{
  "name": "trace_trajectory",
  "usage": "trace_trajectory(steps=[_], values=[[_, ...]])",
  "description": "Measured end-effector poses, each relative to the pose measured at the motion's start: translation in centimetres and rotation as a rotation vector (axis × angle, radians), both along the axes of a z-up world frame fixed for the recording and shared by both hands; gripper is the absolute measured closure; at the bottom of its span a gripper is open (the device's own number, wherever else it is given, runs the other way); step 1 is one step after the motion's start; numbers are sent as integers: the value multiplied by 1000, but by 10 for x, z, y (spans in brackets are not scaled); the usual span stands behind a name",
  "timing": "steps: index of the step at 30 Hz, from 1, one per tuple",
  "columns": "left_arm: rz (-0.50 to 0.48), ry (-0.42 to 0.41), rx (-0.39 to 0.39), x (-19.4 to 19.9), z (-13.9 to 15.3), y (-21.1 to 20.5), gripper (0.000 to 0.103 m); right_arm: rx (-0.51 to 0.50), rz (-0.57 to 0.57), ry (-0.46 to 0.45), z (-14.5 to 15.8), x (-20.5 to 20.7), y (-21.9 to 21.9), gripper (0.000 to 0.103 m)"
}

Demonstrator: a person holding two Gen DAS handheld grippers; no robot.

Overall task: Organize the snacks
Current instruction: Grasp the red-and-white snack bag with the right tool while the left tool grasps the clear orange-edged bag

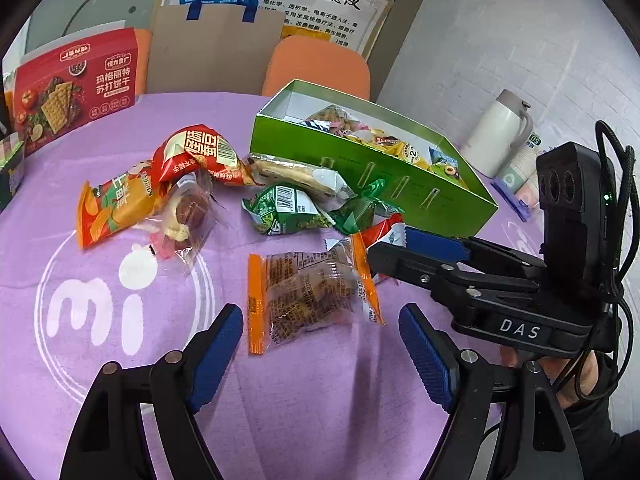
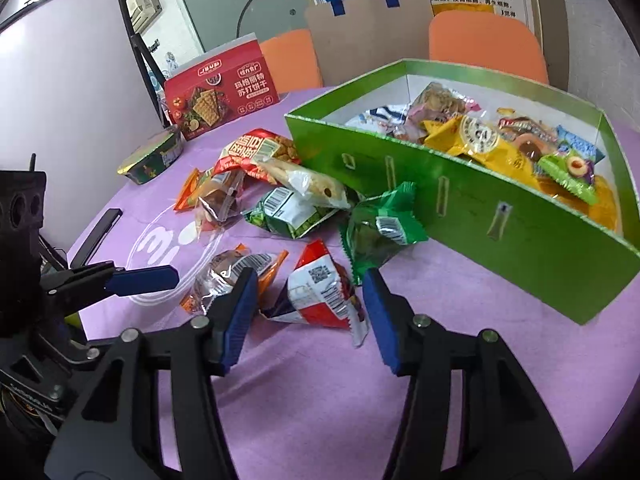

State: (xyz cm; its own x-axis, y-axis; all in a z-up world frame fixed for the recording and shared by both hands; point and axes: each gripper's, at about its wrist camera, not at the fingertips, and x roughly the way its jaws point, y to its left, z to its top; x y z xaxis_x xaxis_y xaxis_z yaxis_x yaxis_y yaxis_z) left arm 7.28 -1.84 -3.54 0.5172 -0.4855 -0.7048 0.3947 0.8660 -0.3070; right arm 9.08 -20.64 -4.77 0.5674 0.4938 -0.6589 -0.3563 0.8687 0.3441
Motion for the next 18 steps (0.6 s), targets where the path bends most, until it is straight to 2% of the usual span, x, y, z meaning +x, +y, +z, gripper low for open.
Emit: trace_trajectory(steps=[2, 4, 10, 12, 16, 18], values=[[7, 1, 10, 1, -2, 2, 22, 1, 12, 7, 0, -2, -2, 68], [15, 4, 2, 4, -2, 3, 22, -25, 7, 9, 0, -7, -6, 72], [15, 14, -13, 21, -5, -5, 22, -56, -19, 4, 2, -21, -21, 72], [0, 41, -30, 27, -11, -7, 22, -58, -18, 2, 2, -23, -22, 71], [-9, 60, -65, 29, -15, -7, 22, -63, -23, 20, -4, -18, -19, 53], [-20, 62, -71, 28, -15, -7, 22, -47, -21, 32, -7, -17, -20, 52]])
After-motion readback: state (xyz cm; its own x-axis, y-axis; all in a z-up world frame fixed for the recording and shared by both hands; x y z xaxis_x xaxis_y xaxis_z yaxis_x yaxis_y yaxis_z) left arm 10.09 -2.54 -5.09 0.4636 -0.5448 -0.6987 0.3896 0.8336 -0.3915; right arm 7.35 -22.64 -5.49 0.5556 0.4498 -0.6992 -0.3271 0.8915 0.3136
